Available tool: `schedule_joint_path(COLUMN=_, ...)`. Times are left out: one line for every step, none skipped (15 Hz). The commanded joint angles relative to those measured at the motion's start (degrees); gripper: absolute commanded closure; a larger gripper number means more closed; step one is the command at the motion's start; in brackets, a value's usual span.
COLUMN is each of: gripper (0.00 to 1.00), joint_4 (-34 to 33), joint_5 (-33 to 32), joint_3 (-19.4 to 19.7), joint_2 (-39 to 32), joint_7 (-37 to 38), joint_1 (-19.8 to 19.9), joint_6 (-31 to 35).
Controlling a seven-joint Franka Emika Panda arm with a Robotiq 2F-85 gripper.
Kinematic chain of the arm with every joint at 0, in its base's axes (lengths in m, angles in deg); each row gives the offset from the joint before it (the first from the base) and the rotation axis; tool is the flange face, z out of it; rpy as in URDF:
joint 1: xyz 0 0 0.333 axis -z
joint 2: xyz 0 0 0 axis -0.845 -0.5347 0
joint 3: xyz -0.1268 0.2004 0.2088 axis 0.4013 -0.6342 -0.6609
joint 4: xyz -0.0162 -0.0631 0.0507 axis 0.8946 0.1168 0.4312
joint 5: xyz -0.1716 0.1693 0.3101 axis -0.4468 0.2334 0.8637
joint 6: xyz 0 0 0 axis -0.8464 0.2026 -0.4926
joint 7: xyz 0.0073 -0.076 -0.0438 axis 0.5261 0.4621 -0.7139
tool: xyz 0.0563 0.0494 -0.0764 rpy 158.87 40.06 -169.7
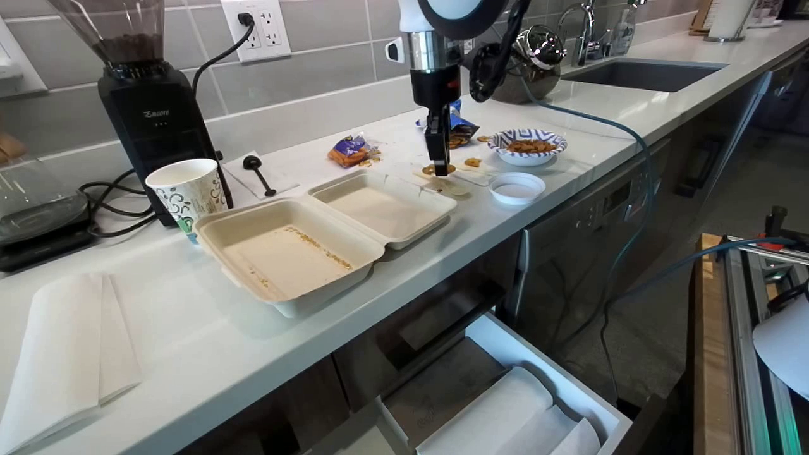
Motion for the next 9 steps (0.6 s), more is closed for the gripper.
schedule_joint_path(gripper=0.57, joint_4=3.32, joint_5=-0.61, joint_3=0.50, joint_2=2.46, joint_7=1.78, joint_1=-0.52, joint_6=1.50)
schedule_joint_path(gripper=0.57, joint_4=3.63, joint_5=-0.60, joint_3=0.51, joint_2=2.67, joint_7=2.03, joint_1=-0.54, joint_6=1.53)
schedule_joint_path(gripper=0.57, joint_4=3.96, joint_5=-0.56, joint_3=0.51, joint_2=2.88, joint_7=2.24, joint_1=-0.54, joint_6=1.58)
schedule_joint_path(gripper=0.57, joint_4=4.22, joint_5=-0.57, joint_3=0.52, joint_2=3.05, joint_7=2.43, joint_1=-0.55, joint_6=1.62)
schedule_joint_path(gripper=0.57, joint_4=4.57, joint_5=-0.57, joint_3=0.52, joint_2=3.27, joint_7=2.60, joint_1=-0.57, joint_6=1.65)
schedule_joint_path(gripper=0.57, joint_4=4.85, joint_5=-0.54, joint_3=0.51, joint_2=3.43, joint_7=2.72, joint_1=-0.58, joint_6=1.68)
schedule_joint_path(gripper=0.57, joint_4=5.07, joint_5=-0.52, joint_3=0.50, joint_2=3.55, joint_7=2.84, joint_1=-0.60, joint_6=1.73)
schedule_joint_path(gripper=0.57, joint_4=5.20, joint_5=-0.60, joint_3=0.50, joint_2=3.61, joint_7=3.01, joint_1=-0.63, joint_6=1.75)
schedule_joint_path(gripper=0.57, joint_4=5.40, joint_5=-0.49, joint_3=0.49, joint_2=3.70, joint_7=3.05, joint_1=-0.63, joint_6=1.81)
